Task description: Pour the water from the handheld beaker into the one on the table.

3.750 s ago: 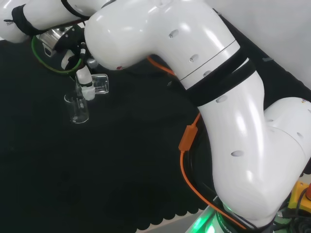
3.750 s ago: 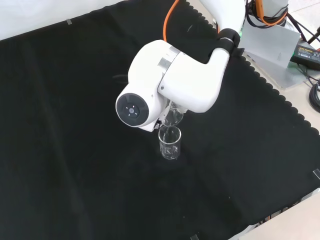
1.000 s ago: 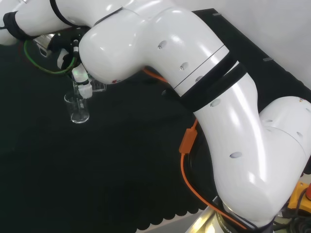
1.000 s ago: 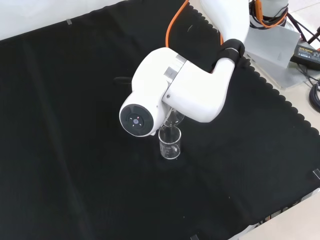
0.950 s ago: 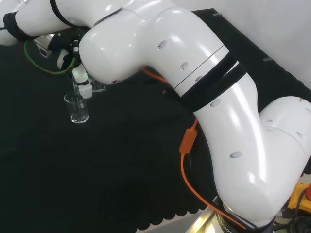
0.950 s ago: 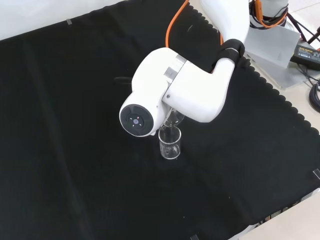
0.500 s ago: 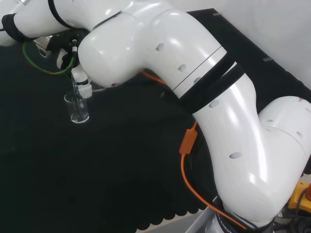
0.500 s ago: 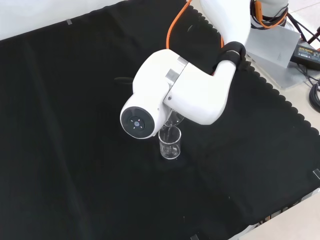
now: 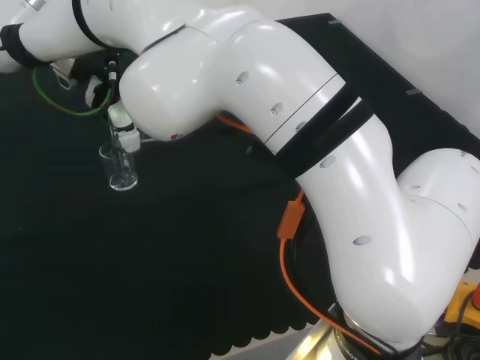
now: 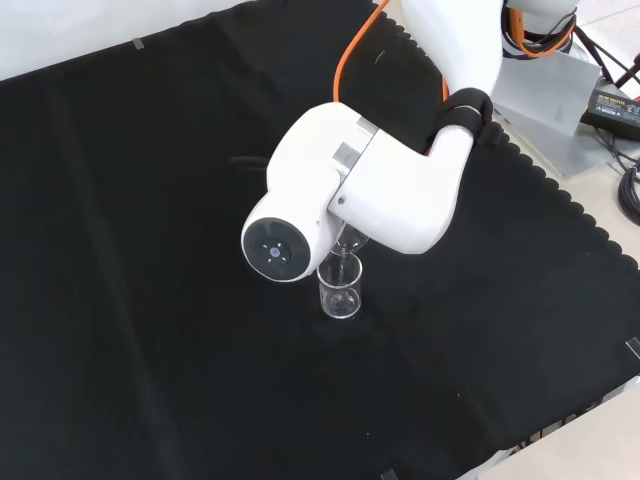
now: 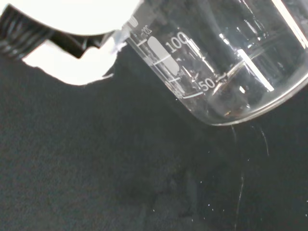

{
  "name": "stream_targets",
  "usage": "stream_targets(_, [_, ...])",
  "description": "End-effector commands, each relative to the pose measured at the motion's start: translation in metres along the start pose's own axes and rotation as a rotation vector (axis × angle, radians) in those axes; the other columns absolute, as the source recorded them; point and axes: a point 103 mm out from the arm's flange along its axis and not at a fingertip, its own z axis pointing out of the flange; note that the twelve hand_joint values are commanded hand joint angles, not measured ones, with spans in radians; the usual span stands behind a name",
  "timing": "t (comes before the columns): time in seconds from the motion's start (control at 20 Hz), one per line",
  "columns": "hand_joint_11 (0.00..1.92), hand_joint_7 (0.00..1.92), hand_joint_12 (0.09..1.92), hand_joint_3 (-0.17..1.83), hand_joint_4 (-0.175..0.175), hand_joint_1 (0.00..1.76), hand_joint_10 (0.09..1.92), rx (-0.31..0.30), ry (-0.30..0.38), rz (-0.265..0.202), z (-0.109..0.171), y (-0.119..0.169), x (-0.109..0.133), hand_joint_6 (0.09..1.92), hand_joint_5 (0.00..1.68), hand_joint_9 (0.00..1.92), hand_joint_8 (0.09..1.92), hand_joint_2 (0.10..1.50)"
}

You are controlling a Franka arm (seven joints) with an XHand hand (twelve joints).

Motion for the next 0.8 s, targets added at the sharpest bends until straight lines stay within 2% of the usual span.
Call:
stream_targets(0.05, [1.19, 1.2, 0.86, 0.95, -0.175, 1.3, 0.88, 0.005, -0.002, -0.003, 0.0012, -0.0015, -0.001, 1.03, 1.14, 1.38, 1.0, 0.56])
stream_targets(0.8, [1.19, 1.2, 0.87, 0.95, -0.175, 1.3, 0.88, 0.012, 0.0, -0.002, 0.0016, -0.0024, -0.0027, 1.03, 1.14, 1.38, 1.0, 0.56])
